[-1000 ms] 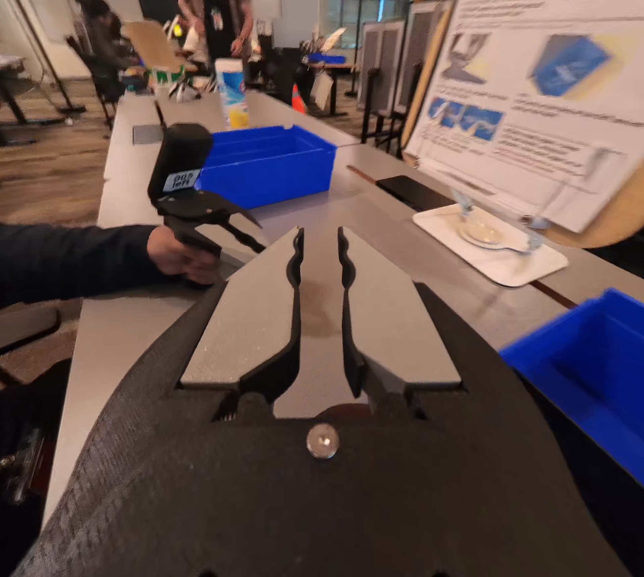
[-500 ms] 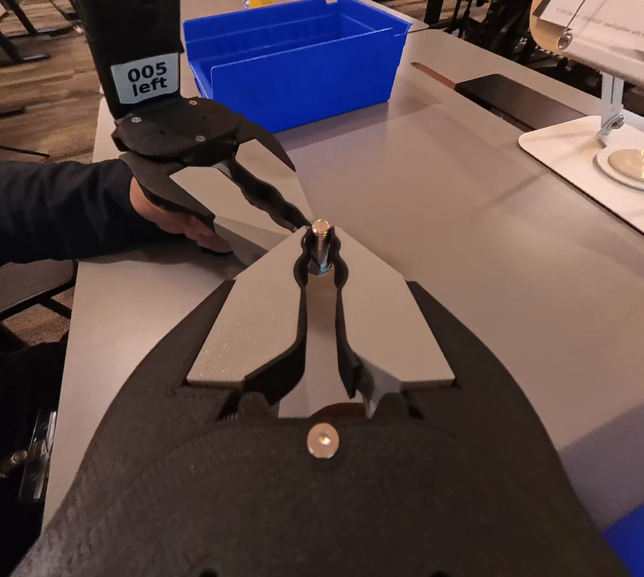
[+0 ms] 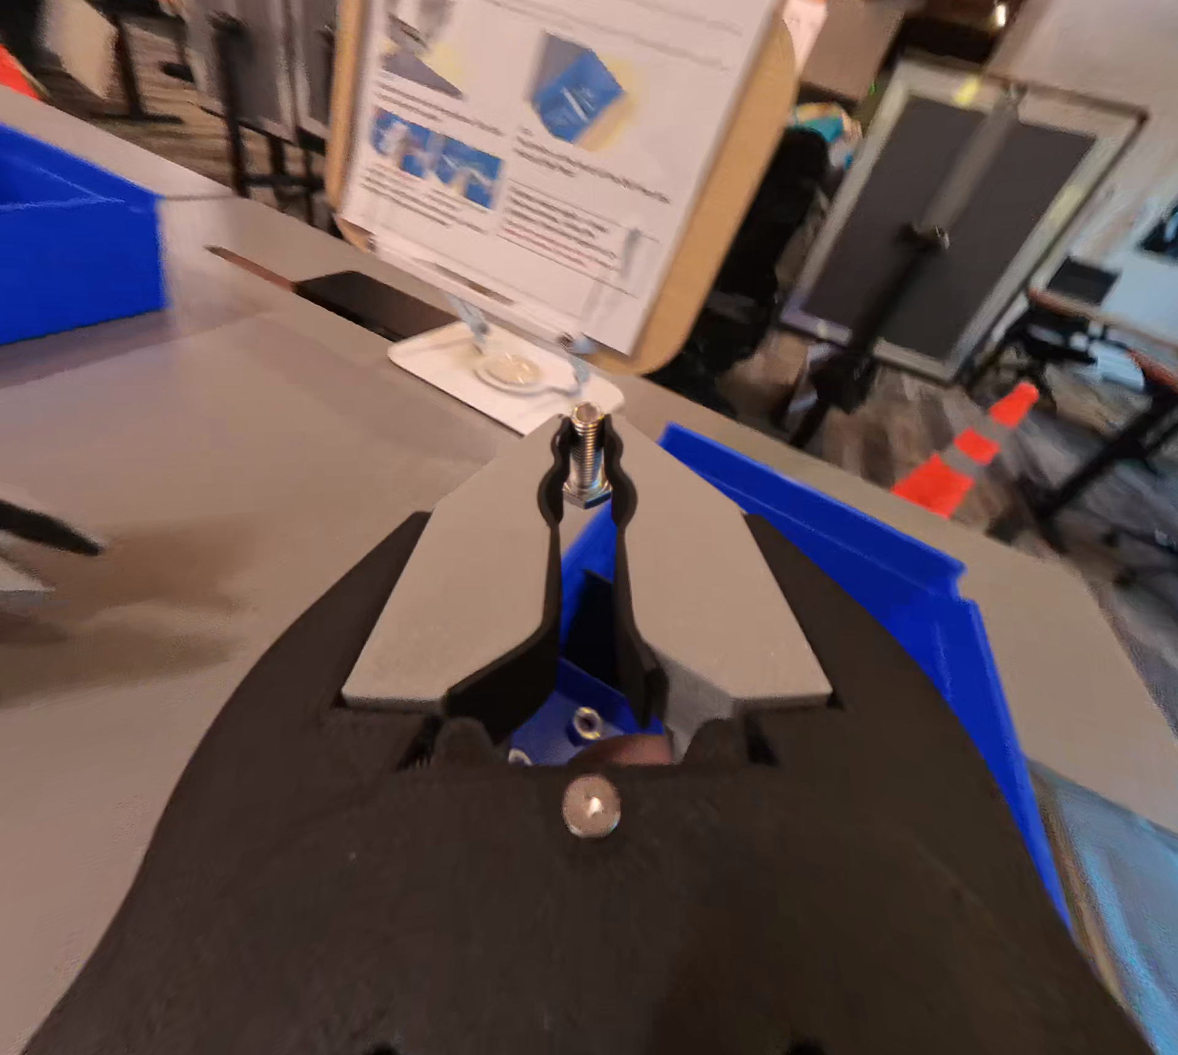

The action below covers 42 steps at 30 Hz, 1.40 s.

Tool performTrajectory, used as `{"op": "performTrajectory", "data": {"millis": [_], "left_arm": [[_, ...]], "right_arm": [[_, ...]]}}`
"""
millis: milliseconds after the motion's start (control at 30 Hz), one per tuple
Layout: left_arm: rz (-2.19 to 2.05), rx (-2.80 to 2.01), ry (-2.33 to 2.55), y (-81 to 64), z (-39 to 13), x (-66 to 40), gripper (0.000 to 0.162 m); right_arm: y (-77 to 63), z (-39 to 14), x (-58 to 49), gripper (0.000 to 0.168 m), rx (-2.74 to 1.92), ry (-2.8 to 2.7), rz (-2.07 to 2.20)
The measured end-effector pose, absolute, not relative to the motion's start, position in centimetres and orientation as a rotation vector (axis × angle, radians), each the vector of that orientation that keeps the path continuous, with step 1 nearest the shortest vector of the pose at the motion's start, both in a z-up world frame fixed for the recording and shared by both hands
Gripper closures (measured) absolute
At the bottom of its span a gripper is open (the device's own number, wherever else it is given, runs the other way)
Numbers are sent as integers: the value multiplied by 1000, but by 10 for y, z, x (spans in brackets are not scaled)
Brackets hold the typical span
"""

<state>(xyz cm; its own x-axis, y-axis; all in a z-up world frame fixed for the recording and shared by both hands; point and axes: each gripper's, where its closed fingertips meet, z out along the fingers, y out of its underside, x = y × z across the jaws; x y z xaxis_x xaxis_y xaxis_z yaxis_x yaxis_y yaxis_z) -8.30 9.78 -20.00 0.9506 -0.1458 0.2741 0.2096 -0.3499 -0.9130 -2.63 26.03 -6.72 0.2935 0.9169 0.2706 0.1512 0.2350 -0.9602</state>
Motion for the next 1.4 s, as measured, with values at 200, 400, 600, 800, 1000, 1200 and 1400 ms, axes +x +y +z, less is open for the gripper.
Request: {"op": "performTrajectory", "data": {"millis": [200, 400, 600, 800, 1000, 1200, 1400], "left_arm": [[-291, -1913, -50, 97, -202, -90, 140], [-318, -1921, -93, 96, -204, -96, 141], [-314, -1929, -84, 96, -205, -95, 141], [-317, -1935, -92, 97, -207, -96, 141], [-296, -1928, -113, 95, -205, -103, 141], [-257, -1856, -133, 87, -183, -114, 140], [-255, -1697, -219, 43, -137, -134, 138]], "right_arm": [[357, -100, -41, 161, -1515, -1174, 520], [378, -106, -46, 144, -1552, -1111, 460], [309, -51, -42, 148, -1287, -1076, 714], [190, -72, -72, 145, -1191, -1307, 1078], [117, -118, -95, 141, -1152, -1487, 1058], [124, -137, -101, 142, -1135, -1432, 925], [123, -167, -107, 142, -1183, -1495, 906]]}}
